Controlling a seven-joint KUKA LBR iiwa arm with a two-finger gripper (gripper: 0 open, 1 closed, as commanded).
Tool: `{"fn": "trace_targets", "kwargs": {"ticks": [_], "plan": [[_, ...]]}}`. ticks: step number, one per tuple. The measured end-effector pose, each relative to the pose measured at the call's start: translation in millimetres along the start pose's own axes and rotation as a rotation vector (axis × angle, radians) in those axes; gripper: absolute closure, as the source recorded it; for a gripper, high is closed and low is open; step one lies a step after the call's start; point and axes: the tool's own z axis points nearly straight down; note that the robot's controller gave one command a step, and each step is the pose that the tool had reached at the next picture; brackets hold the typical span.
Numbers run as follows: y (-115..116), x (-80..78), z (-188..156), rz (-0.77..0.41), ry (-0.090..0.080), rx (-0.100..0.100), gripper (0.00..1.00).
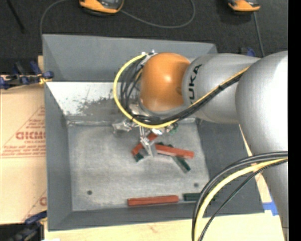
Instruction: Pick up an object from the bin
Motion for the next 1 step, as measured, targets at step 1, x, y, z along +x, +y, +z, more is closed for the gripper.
{"fn": "trace_targets", "kwargs": {"ticks": [1], "plan": [[-16.4, 25.3, -2.3, -0.112, -0.002, 0.003, 0.0]]}}
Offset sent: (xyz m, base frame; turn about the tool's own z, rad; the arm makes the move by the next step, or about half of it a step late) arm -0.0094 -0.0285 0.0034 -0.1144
